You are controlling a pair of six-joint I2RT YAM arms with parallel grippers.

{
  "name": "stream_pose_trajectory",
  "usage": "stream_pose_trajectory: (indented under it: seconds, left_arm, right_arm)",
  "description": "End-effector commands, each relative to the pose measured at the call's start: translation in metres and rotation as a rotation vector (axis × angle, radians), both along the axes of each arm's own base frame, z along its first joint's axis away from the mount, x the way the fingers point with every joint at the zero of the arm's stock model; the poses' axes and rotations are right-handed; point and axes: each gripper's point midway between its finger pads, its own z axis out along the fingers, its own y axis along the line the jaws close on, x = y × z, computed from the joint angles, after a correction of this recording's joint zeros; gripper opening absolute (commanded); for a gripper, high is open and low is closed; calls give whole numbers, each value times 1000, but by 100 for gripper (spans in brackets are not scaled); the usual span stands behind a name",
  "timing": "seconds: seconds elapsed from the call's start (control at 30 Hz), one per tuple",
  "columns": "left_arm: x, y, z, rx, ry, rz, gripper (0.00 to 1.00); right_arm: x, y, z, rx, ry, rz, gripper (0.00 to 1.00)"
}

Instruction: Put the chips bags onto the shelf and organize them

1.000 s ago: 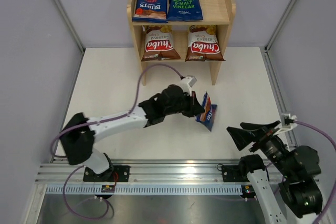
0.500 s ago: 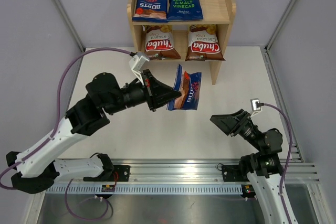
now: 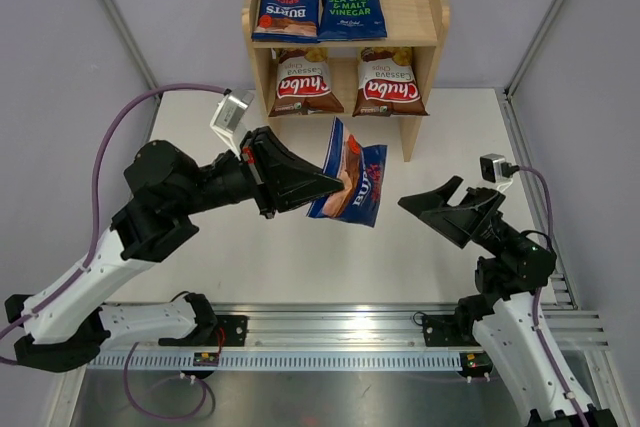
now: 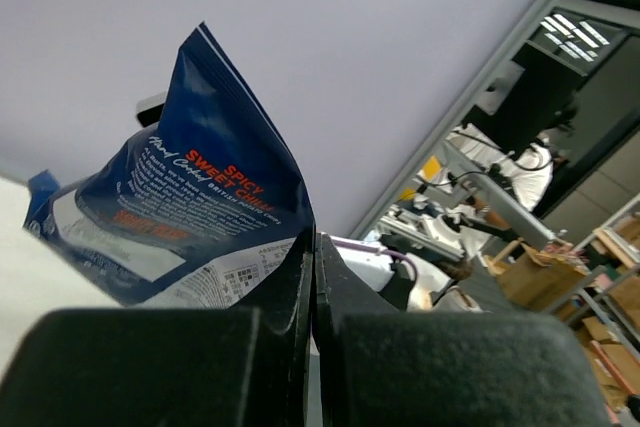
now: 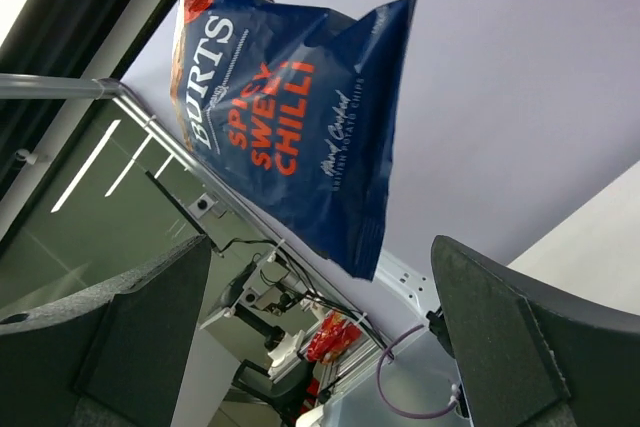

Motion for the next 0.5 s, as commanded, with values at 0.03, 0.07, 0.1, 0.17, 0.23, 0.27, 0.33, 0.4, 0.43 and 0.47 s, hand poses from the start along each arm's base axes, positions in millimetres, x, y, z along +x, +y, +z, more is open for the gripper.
stream_pose_trajectory:
  seconds: [0.03, 0.07, 0.1, 0.17, 0.23, 0.27, 0.33, 0.4, 0.43, 0.47]
  left_arm:
    - [-24, 9, 42, -151, -39, -121, 0]
    - [-25, 7, 43, -152, -28, -130, 0]
    - [-26, 8, 45, -156, -29, -136, 0]
    - [-28, 7, 47, -168, -24, -156, 0]
    - [-31, 7, 50, -184, -33, -180, 0]
    - [-32, 7, 50, -190, -26, -186, 0]
    - [-34, 6, 52, -203, -36, -206, 0]
    - [-37, 7, 54, -218, -30, -225, 0]
    - [-38, 8, 55, -231, -39, -231, 0]
    - [-40, 8, 55, -235, -38, -237, 0]
  right_arm:
    - [-18, -2, 29, 37, -125, 37, 99]
    - [-19, -3, 30, 44, -129, 45, 99]
    - [-15, -2, 30, 55, -105, 61, 99]
    - [-20, -3, 38, 74, -136, 81, 99]
    - [-24, -2, 46, 90, -151, 114, 99]
    - [-25, -1, 49, 94, -160, 123, 99]
    - [-26, 3, 54, 101, -165, 145, 99]
    - [-28, 7, 63, 101, -189, 162, 99]
    - [-31, 11, 68, 107, -187, 185, 99]
    - [-32, 15, 70, 105, -186, 200, 99]
